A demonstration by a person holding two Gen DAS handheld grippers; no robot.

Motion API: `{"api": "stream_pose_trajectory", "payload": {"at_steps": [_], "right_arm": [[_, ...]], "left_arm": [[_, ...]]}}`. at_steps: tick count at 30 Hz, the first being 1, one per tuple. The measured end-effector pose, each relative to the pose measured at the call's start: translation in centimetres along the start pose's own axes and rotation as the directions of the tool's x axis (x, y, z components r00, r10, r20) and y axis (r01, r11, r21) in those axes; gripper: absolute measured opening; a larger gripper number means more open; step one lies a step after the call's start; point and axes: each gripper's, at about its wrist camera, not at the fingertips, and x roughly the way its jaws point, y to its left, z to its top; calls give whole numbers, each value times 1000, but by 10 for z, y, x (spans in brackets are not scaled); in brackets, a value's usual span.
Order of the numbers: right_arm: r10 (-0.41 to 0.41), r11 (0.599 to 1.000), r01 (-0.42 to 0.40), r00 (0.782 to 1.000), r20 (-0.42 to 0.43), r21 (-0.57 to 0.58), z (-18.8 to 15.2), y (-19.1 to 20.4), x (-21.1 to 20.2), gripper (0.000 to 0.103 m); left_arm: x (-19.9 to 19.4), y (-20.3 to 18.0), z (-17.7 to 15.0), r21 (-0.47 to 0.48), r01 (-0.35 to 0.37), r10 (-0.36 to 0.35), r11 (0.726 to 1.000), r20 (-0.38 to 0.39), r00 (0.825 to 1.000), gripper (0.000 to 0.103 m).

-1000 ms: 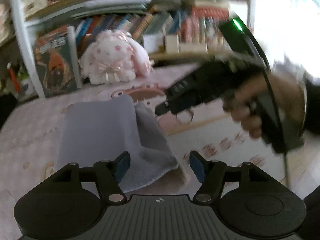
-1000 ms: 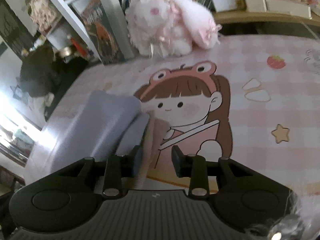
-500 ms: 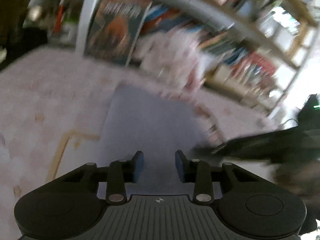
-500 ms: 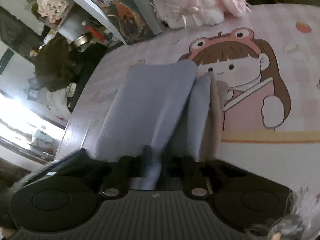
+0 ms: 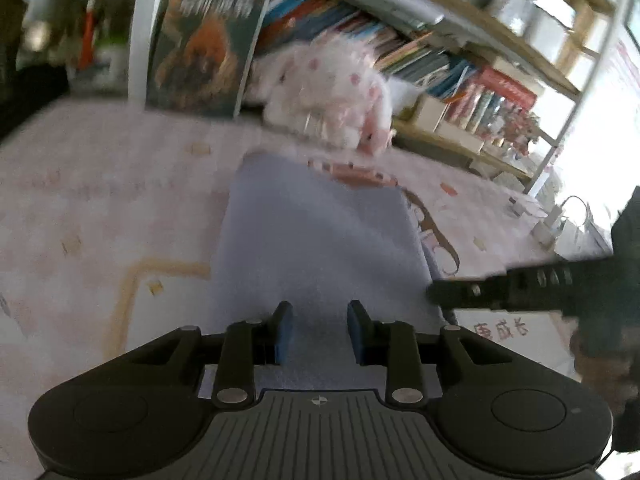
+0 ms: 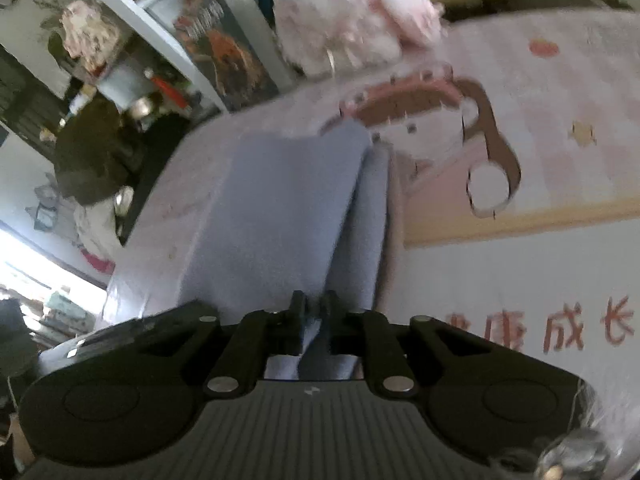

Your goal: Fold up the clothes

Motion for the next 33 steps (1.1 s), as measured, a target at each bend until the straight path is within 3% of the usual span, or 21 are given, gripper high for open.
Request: {"api": "stream_pose_trajectory", "payload": {"at_steps": [1,4,7,11,13,15,17,22,25,28,33], "right_arm": [[-2,1000,2,1000,12,5,4,2,0,28],[-27,999,27,1000,-2,36,16,5,15,30],[-73,996,74,997,-12,44,22,14,24,12],[-24,993,40,990,141,-108,18,39,-2,11],[-96,990,108,988,119,-95,14,35,6,11],[-163,986,164,986,47,-37,10,18,26,11],[-151,989,151,987,51,-3,7,9,31,11],[-198,978,200,979,46,-64,7,24,29,13],[-209,973,215,975,73,-85,3,35,19,19],[-201,968,216,972,118,-126,-4,47,1,39],[-254,950,277,954,160,-144,-22,61,-24,51]], "left_arm": [[-2,1,0,15,6,-6,1000,-1,1000,31],[9,9,-3,11,0,0,1000,-72,997,30],[14,14,-5,-40,8,-11,999,-65,998,31],[16,18,-7,-64,31,-35,997,-70,997,30],[17,19,-7,-69,42,-47,997,-79,996,30],[18,19,-8,-66,50,-55,997,-86,995,31],[18,17,-8,-48,47,-51,998,-89,995,31],[13,8,-6,21,20,-18,1000,-87,996,31],[0,2,-5,62,-6,9,998,-48,999,51],[-17,0,-5,81,-25,25,996,7,1000,54],[-38,3,-7,53,-66,63,996,58,996,69]]}}
